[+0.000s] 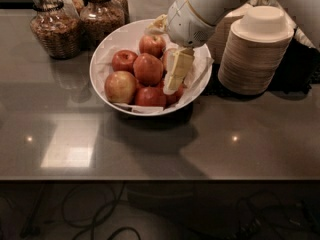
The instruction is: Pick apple from white bowl
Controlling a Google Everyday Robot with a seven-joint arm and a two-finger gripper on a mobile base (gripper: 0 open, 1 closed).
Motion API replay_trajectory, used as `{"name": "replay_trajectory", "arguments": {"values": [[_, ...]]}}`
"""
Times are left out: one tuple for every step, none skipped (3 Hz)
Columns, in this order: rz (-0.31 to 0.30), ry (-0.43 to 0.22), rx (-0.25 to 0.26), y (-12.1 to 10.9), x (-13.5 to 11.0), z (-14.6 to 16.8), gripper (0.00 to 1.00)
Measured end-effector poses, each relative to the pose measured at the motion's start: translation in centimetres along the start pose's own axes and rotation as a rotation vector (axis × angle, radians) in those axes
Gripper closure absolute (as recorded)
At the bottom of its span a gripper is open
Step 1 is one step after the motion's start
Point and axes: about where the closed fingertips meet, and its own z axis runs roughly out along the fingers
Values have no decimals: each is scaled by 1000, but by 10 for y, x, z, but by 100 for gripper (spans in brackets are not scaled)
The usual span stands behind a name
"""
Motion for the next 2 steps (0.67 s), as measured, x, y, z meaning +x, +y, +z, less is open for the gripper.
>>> {"name": "replay_trajectory", "arguments": {"values": [[-27,48,2,-5,2,4,10],[-91,107,12,-11,6,4,11]]}}
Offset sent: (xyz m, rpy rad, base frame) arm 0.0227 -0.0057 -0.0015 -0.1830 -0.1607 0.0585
